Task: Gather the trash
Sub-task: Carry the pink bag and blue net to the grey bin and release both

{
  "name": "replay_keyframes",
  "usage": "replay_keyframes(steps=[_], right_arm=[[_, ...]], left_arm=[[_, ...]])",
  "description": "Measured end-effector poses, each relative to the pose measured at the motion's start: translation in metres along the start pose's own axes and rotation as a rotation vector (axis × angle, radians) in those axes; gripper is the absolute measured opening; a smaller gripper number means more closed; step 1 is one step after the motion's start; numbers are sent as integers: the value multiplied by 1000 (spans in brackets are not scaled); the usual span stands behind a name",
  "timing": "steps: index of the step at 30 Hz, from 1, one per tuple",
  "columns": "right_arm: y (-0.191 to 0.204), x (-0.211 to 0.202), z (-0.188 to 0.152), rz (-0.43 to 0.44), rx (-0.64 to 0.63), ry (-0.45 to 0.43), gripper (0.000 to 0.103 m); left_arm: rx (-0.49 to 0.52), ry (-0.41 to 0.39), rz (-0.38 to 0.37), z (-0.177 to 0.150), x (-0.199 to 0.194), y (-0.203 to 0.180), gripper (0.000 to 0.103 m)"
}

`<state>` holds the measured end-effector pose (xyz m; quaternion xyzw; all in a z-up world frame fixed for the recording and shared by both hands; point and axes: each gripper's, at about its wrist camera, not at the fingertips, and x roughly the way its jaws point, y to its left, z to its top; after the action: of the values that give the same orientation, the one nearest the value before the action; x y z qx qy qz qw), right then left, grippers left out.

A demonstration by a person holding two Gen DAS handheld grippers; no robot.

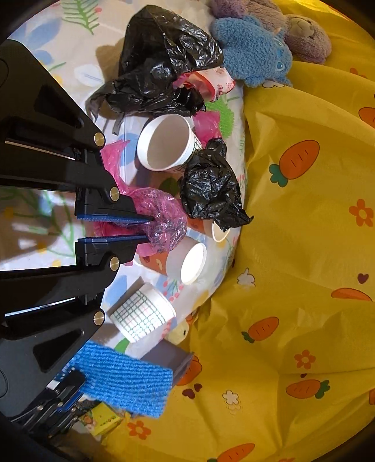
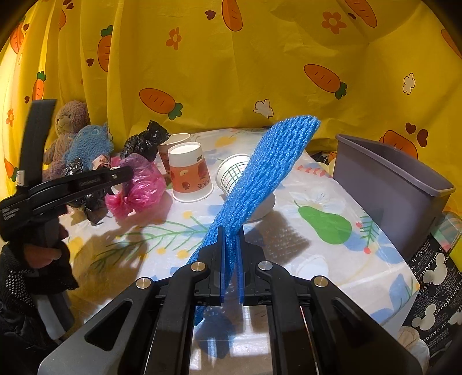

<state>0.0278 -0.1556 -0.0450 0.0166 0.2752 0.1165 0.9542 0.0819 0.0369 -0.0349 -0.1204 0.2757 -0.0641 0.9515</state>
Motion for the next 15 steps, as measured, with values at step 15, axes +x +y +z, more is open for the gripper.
replay_keyframes(steps=[15], right_arm=[[-18, -33, 21, -59, 39, -102, 7]], left_arm=[[86, -130, -148, 17, -61, -58, 7]])
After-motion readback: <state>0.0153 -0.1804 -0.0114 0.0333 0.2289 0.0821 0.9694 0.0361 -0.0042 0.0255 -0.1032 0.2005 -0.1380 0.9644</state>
